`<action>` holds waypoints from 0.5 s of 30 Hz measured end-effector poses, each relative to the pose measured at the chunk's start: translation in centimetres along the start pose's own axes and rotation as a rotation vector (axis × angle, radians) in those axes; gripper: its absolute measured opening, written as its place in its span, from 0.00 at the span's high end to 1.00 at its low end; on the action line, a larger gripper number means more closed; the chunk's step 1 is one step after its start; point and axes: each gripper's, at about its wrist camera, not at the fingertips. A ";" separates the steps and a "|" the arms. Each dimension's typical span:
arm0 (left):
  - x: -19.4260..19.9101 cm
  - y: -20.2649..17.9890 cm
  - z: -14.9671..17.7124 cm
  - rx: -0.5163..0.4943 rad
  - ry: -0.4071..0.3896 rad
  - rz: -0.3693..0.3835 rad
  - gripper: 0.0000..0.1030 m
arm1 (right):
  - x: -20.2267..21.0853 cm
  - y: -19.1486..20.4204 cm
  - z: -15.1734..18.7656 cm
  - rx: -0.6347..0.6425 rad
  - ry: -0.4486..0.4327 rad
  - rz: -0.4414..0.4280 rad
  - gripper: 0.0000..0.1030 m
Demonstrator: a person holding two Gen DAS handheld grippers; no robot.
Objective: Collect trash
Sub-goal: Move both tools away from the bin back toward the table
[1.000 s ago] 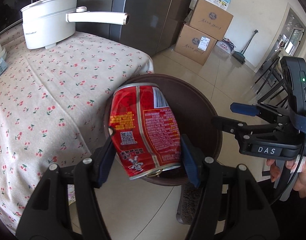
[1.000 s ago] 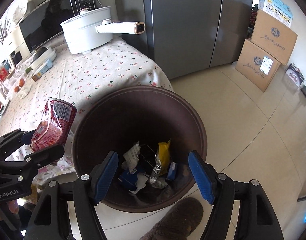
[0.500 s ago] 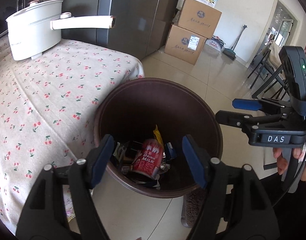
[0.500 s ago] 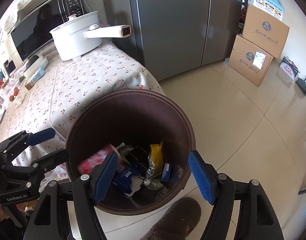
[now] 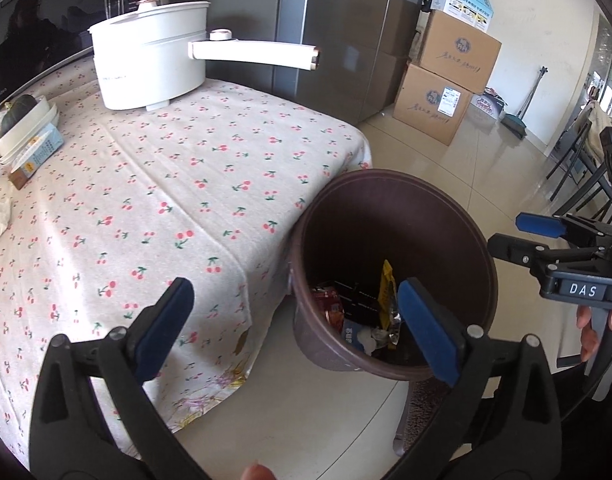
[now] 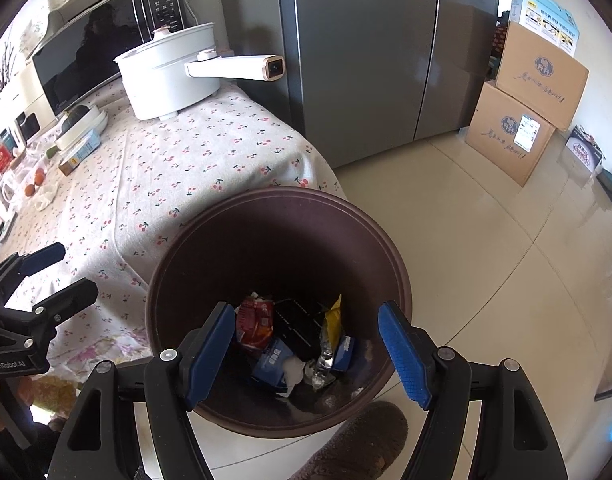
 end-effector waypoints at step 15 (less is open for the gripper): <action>3.4 5.9 1.3 0.108 0.003 -0.151 0.01 | 1.1 5.2 -2.0 0.042 -0.048 -0.052 0.15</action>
Point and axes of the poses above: each gripper's, at about its wrist camera, not at the fingertips, and x roughly against the way its jaws point, y to its left, z to its underside, and after that the axes turned 2 degrees about -x, right-handed
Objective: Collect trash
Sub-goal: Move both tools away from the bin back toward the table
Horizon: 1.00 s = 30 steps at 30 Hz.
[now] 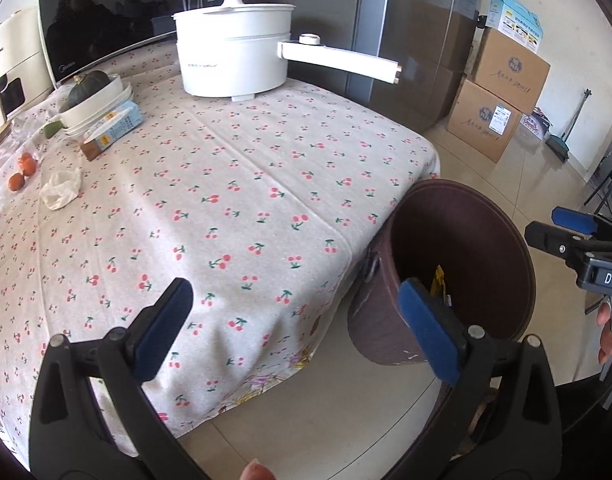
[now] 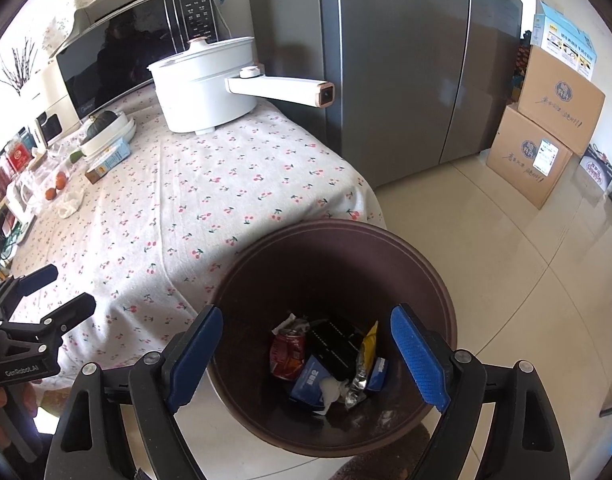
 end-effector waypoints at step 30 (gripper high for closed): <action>4.7 12.7 -1.1 0.203 -0.076 -0.173 0.01 | -2.3 14.9 -5.2 0.111 -0.033 -0.108 0.13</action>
Point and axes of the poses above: each gripper's, at about its wrist camera, not at the fingertips, and x roughly against the way its jaws point, y to its left, z to its underside, and after that the axes turned 2 degrees about -x, right-handed
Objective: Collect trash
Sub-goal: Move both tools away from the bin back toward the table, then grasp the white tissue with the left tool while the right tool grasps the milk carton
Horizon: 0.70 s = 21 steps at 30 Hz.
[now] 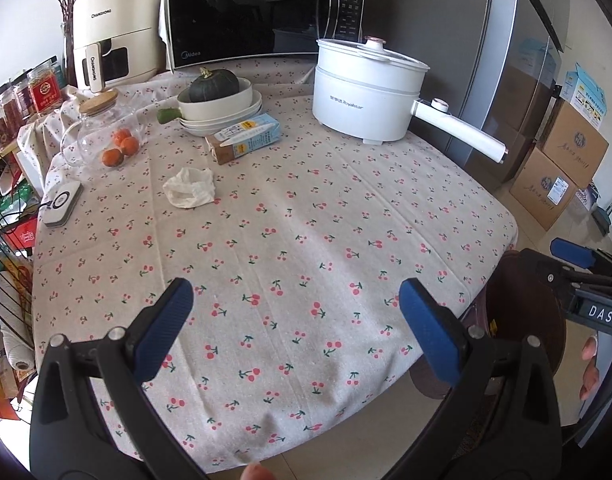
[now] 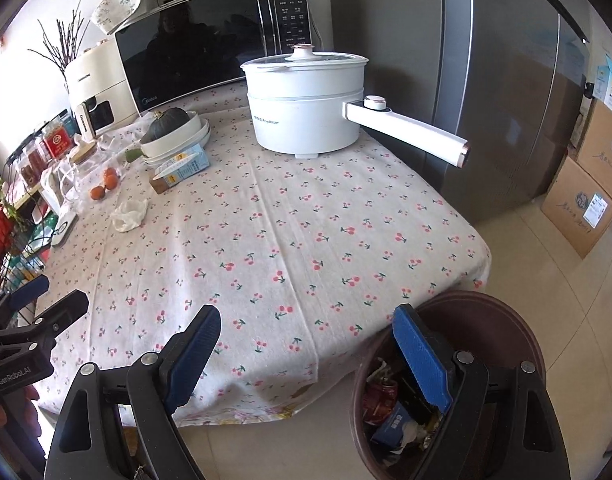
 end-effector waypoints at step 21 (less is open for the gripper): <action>-12.2 11.0 -5.4 0.093 0.077 -0.063 0.01 | -10.6 7.7 -6.9 0.126 0.039 -0.011 0.11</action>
Point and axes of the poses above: each gripper's, at about its wrist camera, not at the fingertips, and x roughly against the way its jaws point, y to its left, z to its underside, and after that the axes turned 2 degrees about -x, right-handed
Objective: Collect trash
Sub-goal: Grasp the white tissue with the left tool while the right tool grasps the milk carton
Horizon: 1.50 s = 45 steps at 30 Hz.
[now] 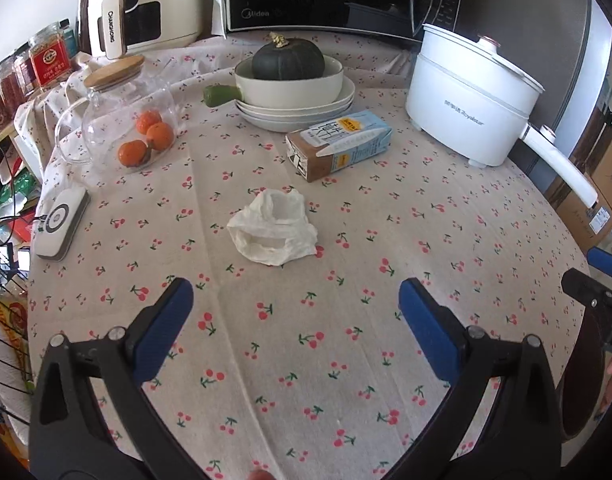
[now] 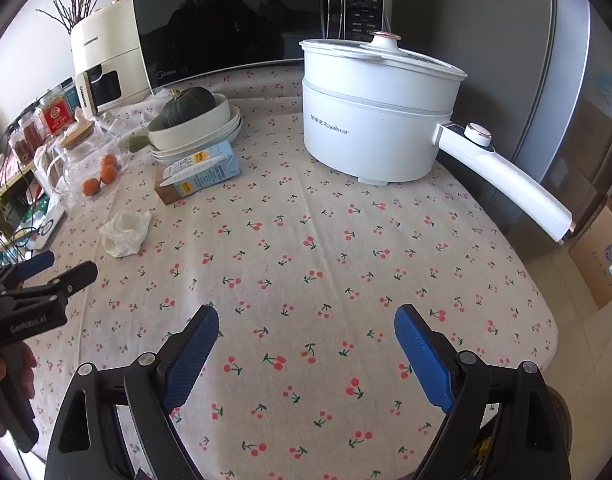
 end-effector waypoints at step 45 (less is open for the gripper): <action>-6.1 10.8 -1.5 0.084 0.015 -0.003 0.89 | -20.3 17.6 -14.3 -0.176 0.051 0.090 0.00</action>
Point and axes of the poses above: each gripper's, at about its wrist camera, not at the fingertips, and x roughly against the way its jaws point, y to its left, z to its underside, and after that the axes turned 2 degrees about -x, right-handed
